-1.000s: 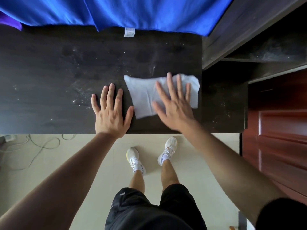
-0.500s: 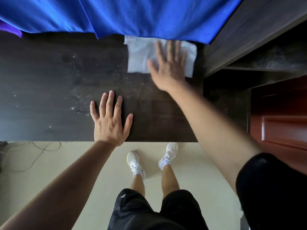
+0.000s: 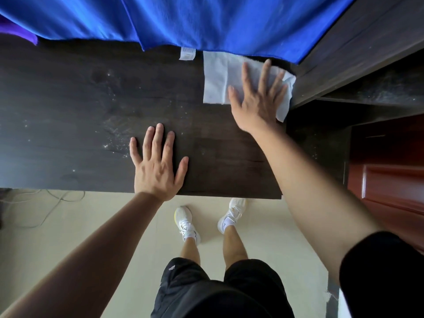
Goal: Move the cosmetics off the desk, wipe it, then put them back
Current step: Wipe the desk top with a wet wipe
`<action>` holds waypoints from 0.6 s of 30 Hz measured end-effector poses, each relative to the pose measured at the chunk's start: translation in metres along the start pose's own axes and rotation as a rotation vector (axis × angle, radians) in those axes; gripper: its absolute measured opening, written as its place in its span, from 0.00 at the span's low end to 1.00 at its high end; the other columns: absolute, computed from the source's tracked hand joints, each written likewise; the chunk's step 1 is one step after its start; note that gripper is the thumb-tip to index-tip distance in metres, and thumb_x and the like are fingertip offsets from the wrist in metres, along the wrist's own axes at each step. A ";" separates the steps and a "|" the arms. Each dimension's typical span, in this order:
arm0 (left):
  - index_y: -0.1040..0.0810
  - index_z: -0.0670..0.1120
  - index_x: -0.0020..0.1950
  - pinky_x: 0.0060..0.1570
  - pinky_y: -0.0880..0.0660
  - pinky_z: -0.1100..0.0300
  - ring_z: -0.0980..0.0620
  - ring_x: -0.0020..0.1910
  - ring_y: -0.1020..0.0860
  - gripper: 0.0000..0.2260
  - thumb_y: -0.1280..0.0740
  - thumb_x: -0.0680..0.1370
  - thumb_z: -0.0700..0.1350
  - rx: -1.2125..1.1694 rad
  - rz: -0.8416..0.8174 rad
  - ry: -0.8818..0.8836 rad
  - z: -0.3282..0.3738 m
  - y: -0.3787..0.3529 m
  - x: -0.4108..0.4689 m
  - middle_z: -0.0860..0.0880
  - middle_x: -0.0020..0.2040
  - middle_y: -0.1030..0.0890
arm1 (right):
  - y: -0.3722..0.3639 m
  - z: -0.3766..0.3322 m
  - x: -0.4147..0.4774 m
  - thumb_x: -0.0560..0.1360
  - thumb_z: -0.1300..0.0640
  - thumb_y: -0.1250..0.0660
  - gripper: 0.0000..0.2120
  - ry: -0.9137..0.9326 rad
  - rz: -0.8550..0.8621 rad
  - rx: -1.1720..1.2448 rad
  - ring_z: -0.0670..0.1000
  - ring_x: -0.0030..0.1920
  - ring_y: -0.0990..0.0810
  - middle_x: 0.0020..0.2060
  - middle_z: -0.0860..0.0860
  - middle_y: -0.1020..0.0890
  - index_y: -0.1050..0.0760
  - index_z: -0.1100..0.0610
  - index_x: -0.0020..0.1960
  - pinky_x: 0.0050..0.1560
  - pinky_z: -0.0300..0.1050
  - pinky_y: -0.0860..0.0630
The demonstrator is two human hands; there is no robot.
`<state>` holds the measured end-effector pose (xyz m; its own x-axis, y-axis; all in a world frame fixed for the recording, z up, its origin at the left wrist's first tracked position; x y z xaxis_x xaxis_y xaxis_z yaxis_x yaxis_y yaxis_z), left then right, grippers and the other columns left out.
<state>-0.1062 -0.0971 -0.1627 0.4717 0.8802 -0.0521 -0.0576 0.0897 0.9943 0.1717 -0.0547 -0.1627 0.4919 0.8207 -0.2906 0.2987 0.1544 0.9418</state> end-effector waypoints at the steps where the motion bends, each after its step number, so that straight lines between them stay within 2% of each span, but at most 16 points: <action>1: 0.37 0.43 0.76 0.75 0.52 0.34 0.41 0.79 0.45 0.31 0.49 0.81 0.62 0.001 -0.001 0.003 0.000 0.000 -0.001 0.41 0.79 0.40 | 0.000 -0.009 0.006 0.79 0.32 0.57 0.33 -0.075 -0.010 0.025 0.71 0.77 0.67 0.80 0.58 0.63 0.59 0.41 0.81 0.72 0.74 0.66; 3: 0.37 0.43 0.76 0.74 0.52 0.34 0.41 0.78 0.45 0.31 0.48 0.81 0.61 -0.004 0.007 0.003 -0.001 0.000 -0.002 0.41 0.79 0.40 | -0.001 -0.029 0.011 0.79 0.32 0.57 0.33 -0.139 -0.021 0.047 0.73 0.76 0.68 0.80 0.58 0.63 0.59 0.40 0.81 0.69 0.78 0.66; 4: 0.36 0.42 0.76 0.74 0.52 0.34 0.41 0.78 0.45 0.30 0.47 0.81 0.61 -0.007 0.015 0.002 -0.001 0.000 -0.003 0.41 0.78 0.40 | -0.003 -0.039 0.008 0.80 0.33 0.58 0.32 -0.093 -0.018 0.036 0.72 0.76 0.68 0.80 0.57 0.63 0.59 0.40 0.81 0.69 0.78 0.65; 7: 0.36 0.42 0.76 0.74 0.51 0.33 0.41 0.78 0.44 0.30 0.45 0.80 0.60 -0.019 0.031 -0.002 -0.002 0.000 -0.002 0.41 0.78 0.39 | -0.014 -0.045 -0.024 0.80 0.32 0.59 0.31 0.195 -0.025 -0.033 0.71 0.77 0.66 0.81 0.55 0.62 0.60 0.39 0.81 0.72 0.76 0.63; 9: 0.36 0.42 0.76 0.74 0.51 0.33 0.41 0.78 0.44 0.30 0.45 0.80 0.60 -0.026 0.029 -0.001 -0.003 -0.002 0.000 0.41 0.79 0.40 | -0.024 -0.025 -0.065 0.80 0.31 0.58 0.32 0.307 -0.028 -0.083 0.70 0.78 0.64 0.81 0.54 0.61 0.59 0.39 0.81 0.73 0.75 0.61; 13: 0.38 0.43 0.77 0.73 0.52 0.33 0.41 0.78 0.46 0.31 0.45 0.80 0.60 -0.027 0.000 -0.003 -0.004 -0.006 -0.001 0.41 0.79 0.42 | -0.035 0.033 -0.135 0.80 0.31 0.53 0.34 0.363 0.012 -0.142 0.66 0.80 0.60 0.82 0.56 0.56 0.55 0.41 0.81 0.76 0.71 0.55; 18: 0.39 0.43 0.77 0.74 0.54 0.34 0.41 0.79 0.46 0.30 0.45 0.80 0.59 -0.044 -0.001 0.006 -0.004 -0.006 0.000 0.42 0.79 0.42 | -0.024 0.037 -0.093 0.79 0.31 0.54 0.33 0.324 0.007 -0.131 0.69 0.79 0.60 0.82 0.56 0.57 0.55 0.39 0.81 0.76 0.69 0.54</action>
<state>-0.1095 -0.0960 -0.1687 0.4665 0.8829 -0.0535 -0.0958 0.1105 0.9892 0.1489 -0.1551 -0.1646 0.2026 0.9507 -0.2347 0.1785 0.1998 0.9634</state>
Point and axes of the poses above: each hand's wrist, its own x-axis towards the middle knuckle, its own y-axis out of the back of the hand, z = x × y, the point moved 2 cm from there along x, towards the middle knuckle
